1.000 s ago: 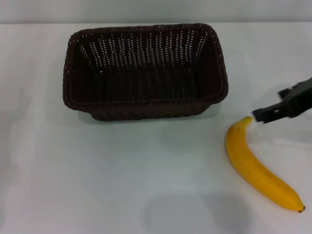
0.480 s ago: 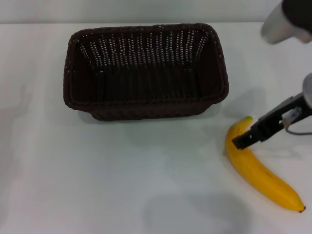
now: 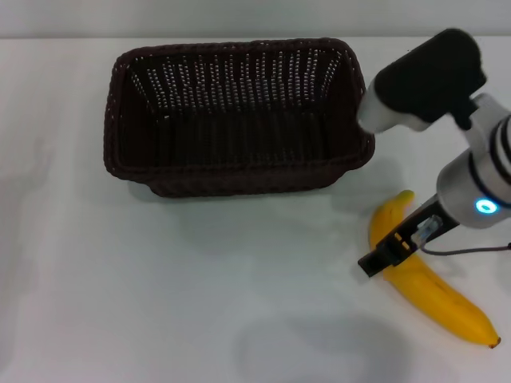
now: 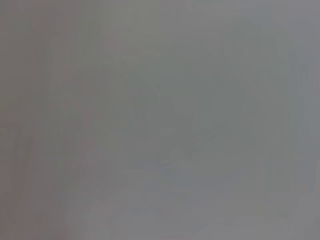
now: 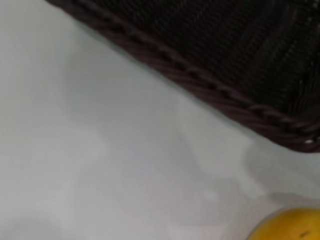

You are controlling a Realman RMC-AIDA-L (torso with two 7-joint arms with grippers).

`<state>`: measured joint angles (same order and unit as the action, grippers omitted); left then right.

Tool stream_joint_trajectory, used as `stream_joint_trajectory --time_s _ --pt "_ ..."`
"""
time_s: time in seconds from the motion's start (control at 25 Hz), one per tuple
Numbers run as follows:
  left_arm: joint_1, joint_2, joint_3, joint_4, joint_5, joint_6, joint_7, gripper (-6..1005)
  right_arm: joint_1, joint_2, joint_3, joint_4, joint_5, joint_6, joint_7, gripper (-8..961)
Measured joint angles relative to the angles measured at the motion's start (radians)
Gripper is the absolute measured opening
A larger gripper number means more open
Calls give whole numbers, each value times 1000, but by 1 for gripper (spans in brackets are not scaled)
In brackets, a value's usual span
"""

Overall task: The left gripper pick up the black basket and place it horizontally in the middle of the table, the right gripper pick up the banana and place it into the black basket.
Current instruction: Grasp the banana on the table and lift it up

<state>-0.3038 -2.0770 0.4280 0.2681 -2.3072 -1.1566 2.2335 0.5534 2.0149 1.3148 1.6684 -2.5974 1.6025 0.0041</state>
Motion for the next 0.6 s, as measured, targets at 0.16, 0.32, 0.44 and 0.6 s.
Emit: stream_joint_trajectory --time_s 0.16,0.32,0.44,0.6 --pt "1 0 0 -6 0 -4 0 871 5 1 -39 -20 -35 -16 28 815" --pt "1 0 0 -12 0 -9 0 871 -13 1 -58 -30 -53 -33 41 812" --pt "3 0 0 -12 0 -10 0 871 -26 1 -68 -37 -53 -47 48 813" --pt "3 0 0 -14 0 -11 0 871 -30 1 -75 -47 -53 -57 51 771"
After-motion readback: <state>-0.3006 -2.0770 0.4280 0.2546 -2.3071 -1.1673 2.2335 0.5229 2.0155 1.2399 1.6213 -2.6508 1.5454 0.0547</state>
